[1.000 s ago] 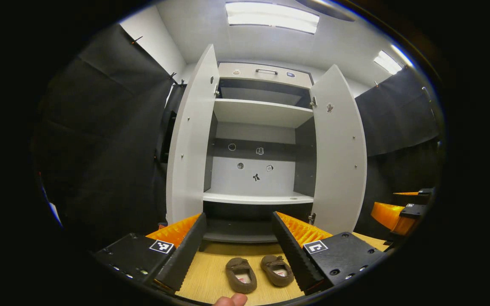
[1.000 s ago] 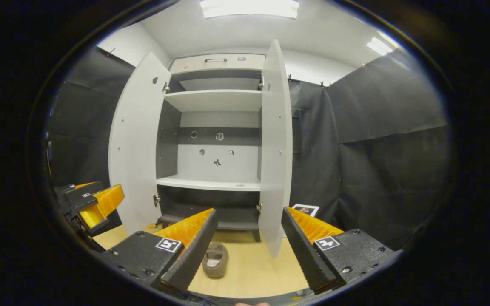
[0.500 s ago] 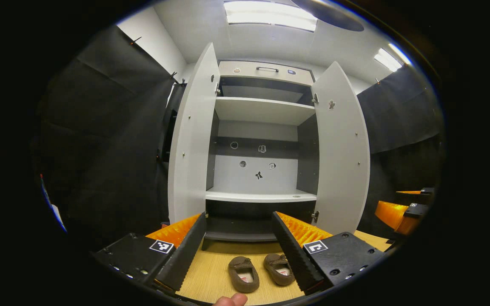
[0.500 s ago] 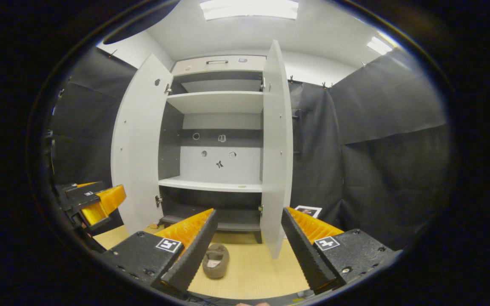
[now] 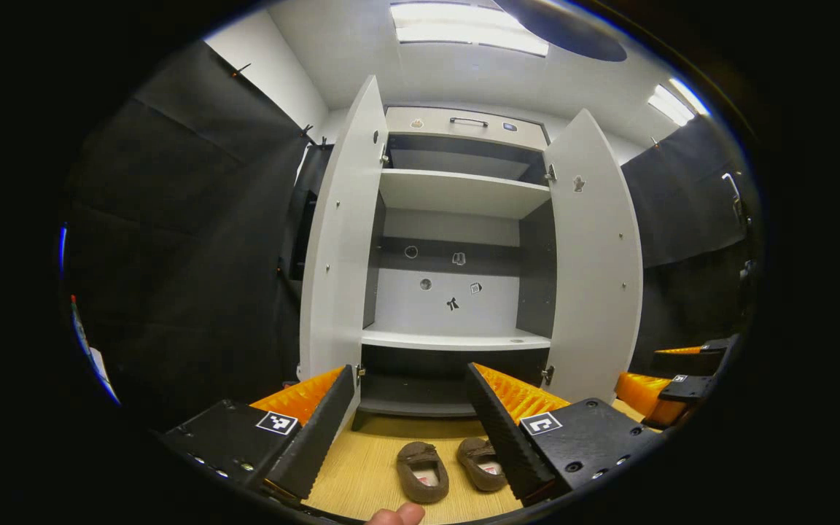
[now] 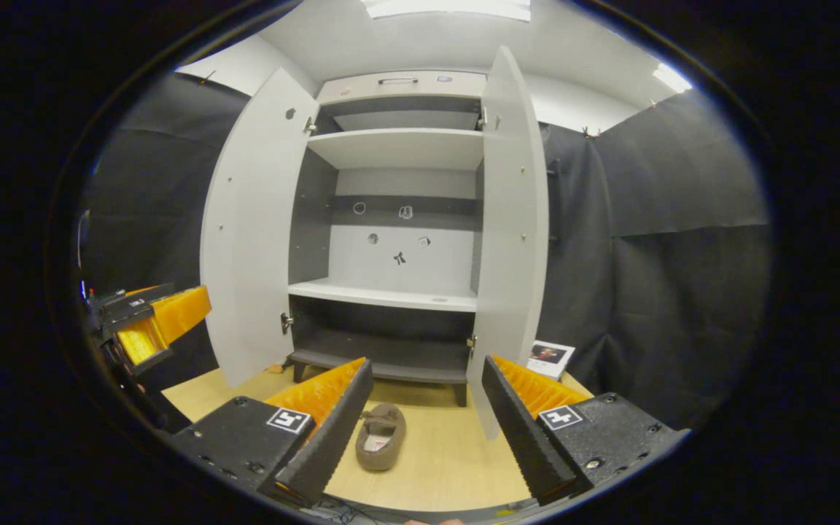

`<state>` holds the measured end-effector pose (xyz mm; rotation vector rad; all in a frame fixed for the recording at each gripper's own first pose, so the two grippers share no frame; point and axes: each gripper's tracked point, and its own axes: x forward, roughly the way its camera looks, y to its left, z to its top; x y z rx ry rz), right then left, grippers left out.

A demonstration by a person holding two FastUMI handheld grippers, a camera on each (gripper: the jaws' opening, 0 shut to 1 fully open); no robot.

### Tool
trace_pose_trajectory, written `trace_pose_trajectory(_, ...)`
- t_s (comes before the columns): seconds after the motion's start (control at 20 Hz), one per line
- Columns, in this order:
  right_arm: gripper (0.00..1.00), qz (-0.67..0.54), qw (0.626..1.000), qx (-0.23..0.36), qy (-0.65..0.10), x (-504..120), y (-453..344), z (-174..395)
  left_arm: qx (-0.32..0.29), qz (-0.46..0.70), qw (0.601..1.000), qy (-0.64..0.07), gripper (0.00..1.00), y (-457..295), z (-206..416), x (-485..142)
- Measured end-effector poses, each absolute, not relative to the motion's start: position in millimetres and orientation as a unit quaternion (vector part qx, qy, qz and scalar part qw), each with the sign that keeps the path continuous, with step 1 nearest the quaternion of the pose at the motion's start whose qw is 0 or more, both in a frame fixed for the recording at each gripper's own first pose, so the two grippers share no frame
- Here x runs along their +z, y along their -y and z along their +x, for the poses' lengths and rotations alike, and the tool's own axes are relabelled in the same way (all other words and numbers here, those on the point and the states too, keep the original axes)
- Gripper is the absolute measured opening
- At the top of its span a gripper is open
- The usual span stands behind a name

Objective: Grab one shoe with the right hand and put it into the shoe cabinet, grab the other shoe with the left hand and put it into the shoe cabinet; then close the right door with the right hand and the left door with the left hand.

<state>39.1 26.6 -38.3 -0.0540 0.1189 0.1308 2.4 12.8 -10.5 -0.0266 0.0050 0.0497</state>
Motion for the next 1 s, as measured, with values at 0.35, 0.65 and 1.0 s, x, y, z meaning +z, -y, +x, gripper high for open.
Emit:
trace_pose_trajectory(0.35,0.95,-0.062,0.983,0.122,-0.125,-96,-73,103,0.043,-0.006,0.999,-0.001,0.95,-22,0,-13)
trace_pose_trajectory(0.65,0.96,-0.091,0.962,0.145,-0.214,-186,-114,140,0.052,-0.013,0.998,-0.012,0.95,-31,-2,-20)
trace_pose_trajectory(1.0,0.89,-0.098,0.927,0.163,-0.323,-284,-133,156,0.07,-0.008,0.997,-0.022,0.95,-47,-4,-28)
